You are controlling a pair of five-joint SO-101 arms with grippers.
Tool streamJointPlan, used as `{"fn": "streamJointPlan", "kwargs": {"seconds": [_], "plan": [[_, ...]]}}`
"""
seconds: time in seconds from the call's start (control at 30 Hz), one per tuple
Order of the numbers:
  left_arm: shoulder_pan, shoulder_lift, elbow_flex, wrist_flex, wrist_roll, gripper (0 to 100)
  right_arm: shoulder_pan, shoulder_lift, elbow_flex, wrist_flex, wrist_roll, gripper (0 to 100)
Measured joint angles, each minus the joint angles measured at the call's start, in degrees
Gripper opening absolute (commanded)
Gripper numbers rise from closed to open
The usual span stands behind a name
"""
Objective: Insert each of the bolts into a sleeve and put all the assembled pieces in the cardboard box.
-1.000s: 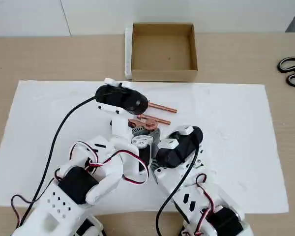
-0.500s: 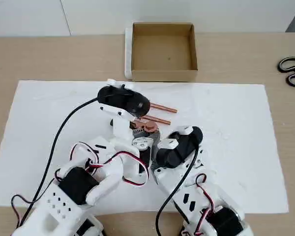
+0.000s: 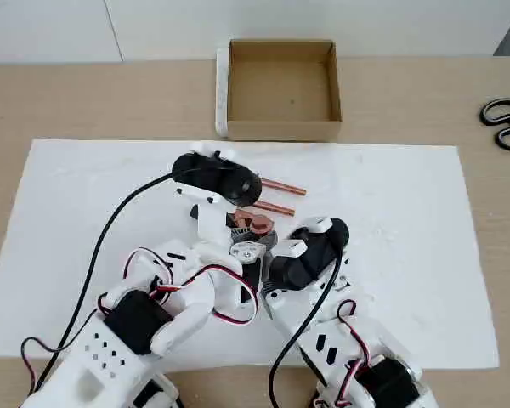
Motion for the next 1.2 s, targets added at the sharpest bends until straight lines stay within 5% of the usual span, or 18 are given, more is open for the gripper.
{"fn": "streamJointPlan", "kwargs": {"seconds": [0.9,1.2], "plan": [[0.1,-0.2,-0.1,1.5,0.0,1,-0.1,0.0,0.0,0.0,0.0,0.4],[0.7,-0.3,-0.2,4.8,-0.2,19,0.2,0.0,0.1,0.1,0.0,0.4]]}}
